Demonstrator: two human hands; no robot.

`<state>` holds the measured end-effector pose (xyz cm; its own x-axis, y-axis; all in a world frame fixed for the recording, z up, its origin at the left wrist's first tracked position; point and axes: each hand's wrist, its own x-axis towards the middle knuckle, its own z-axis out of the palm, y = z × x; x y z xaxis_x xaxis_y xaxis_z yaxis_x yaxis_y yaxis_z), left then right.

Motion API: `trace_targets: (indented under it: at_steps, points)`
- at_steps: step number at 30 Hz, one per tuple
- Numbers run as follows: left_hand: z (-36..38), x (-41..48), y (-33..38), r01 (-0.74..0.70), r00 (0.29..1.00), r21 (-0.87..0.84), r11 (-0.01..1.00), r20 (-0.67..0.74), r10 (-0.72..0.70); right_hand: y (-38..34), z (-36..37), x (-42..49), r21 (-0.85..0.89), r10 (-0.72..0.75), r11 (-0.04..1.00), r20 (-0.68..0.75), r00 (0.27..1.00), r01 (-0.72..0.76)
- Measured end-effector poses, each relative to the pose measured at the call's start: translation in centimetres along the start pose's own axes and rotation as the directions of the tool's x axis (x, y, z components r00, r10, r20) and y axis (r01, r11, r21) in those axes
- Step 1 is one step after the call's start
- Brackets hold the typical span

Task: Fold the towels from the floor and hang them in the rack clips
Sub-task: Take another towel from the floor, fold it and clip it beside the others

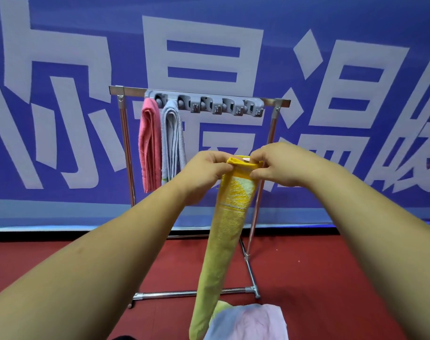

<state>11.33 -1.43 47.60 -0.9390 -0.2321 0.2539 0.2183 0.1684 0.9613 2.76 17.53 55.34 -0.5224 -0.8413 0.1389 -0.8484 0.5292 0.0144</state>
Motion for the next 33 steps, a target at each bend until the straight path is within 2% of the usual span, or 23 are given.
trace_targets:
  at_steps: [6,9,12,15,17,18,21,24,29,33]
  points:
    - [0.1,0.2,1.4,-0.063,0.993,0.256,0.965,-0.085,0.087,-0.3,-0.9,0.4,0.099,0.054,0.994,-0.076,0.996,-0.046]
    - [0.3,0.4,2.0,-0.082,0.985,0.277,0.957,-0.121,0.119,-0.3,-1.1,0.5,0.21,0.111,0.975,-0.164,0.98,-0.075]
    - [0.5,0.4,2.3,-0.131,0.979,0.212,0.968,-0.128,0.161,-0.4,-1.3,0.5,0.311,0.157,0.947,-0.237,0.959,-0.078]
    - [1.0,0.3,2.7,-0.161,0.981,-0.088,0.983,-0.127,0.149,-0.3,-1.5,0.4,0.404,0.182,0.914,-0.299,0.937,-0.049]
    - [1.4,0.2,2.6,-0.087,0.993,-0.28,0.956,-0.101,0.061,-0.2,-1.8,0.3,0.472,0.2,0.881,-0.332,0.922,-0.021]
    - [1.7,0.2,2.3,-0.041,0.997,-0.323,0.945,-0.078,0.016,-0.1,-2.0,0.2,0.511,0.212,0.859,-0.347,0.914,-0.005]
    - [2.7,0.3,1.2,0.049,0.999,-0.304,0.952,0.009,-0.048,0.5,-2.3,-0.1,0.613,0.256,0.79,-0.366,0.895,0.025]
    - [3.7,0.4,0.5,0.085,0.993,-0.256,0.963,0.101,-0.061,1.5,-2.6,-0.5,0.715,0.263,0.696,-0.335,0.905,0.063]
    - [4.2,0.6,0.4,0.074,0.985,-0.209,0.975,0.166,-0.039,3.1,-3.0,-1.4,0.804,0.241,0.591,-0.248,0.938,0.061]
    - [3.9,0.5,0.4,0.08,0.983,-0.167,0.983,0.175,-0.05,4.1,-2.6,-1.7,0.89,0.275,0.447,-0.23,0.933,0.087]
